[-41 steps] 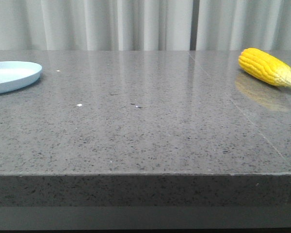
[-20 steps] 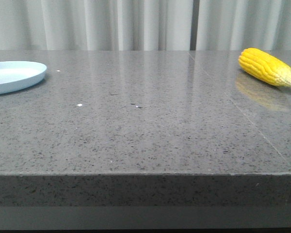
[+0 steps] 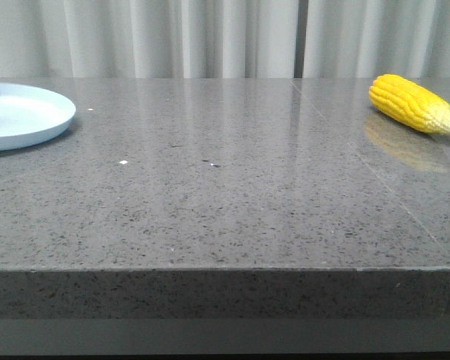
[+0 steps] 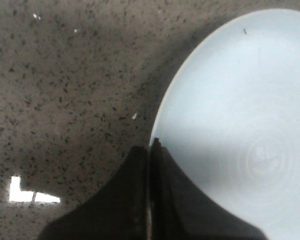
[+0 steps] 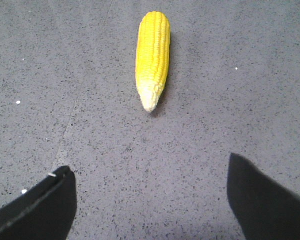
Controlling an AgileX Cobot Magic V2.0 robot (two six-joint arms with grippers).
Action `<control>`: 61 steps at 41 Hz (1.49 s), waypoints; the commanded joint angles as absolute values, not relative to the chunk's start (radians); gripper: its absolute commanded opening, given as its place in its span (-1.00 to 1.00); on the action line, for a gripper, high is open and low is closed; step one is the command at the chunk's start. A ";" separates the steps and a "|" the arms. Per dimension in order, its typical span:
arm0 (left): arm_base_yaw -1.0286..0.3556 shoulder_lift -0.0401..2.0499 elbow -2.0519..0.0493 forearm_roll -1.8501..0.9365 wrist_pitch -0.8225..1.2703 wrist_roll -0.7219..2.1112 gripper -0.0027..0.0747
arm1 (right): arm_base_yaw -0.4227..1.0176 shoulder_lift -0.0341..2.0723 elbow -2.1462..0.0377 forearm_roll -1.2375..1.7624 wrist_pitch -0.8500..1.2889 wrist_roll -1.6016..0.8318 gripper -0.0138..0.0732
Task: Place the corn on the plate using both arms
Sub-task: 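Grip the plate rim with the left gripper and lift it, then carry the plate to the table center, set it down, release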
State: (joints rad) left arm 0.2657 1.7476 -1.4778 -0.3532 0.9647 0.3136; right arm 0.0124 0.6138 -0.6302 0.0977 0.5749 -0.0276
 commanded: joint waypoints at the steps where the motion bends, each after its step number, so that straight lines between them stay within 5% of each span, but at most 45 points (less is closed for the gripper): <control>1: 0.244 1.660 -1.564 -0.386 0.991 0.317 -0.98 | 0.006 0.621 -0.666 0.094 0.499 -0.039 0.78; 12: 0.109 1.634 -1.723 -0.395 1.123 0.317 -0.98 | 0.006 0.621 -0.666 0.094 0.499 -0.039 0.78; 32: -0.215 1.683 -1.729 -0.441 1.051 0.317 -0.98 | 0.006 0.621 -0.666 0.094 0.499 -0.039 0.78; 54: -0.287 1.889 -1.729 -0.435 1.055 0.317 -0.98 | 0.006 0.621 -0.666 0.094 0.499 -0.039 0.78; 61: -0.287 1.899 -1.729 -0.435 1.057 0.317 -0.51 | 0.006 0.621 -0.666 0.094 0.499 -0.039 0.78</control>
